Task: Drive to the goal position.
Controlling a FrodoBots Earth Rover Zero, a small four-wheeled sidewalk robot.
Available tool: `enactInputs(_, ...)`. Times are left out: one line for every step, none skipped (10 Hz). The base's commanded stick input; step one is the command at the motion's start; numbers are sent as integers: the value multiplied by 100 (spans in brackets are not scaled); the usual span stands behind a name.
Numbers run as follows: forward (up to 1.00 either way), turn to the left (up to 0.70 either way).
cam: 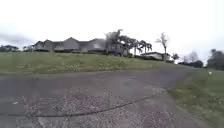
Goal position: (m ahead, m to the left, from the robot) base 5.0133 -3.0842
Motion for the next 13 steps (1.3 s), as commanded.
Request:
enactInputs(70,-35)
enactInputs(70,-30)
enactInputs(70,-9)
enactInputs(70,0)
enactInputs(70,0)
enactInputs(70,0)
enactInputs(70,0)
enactInputs(70,0)
enactInputs(70,0)
enactInputs(70,0)
enactInputs(70,0)
enactInputs(70,0)
enactInputs(70,0)
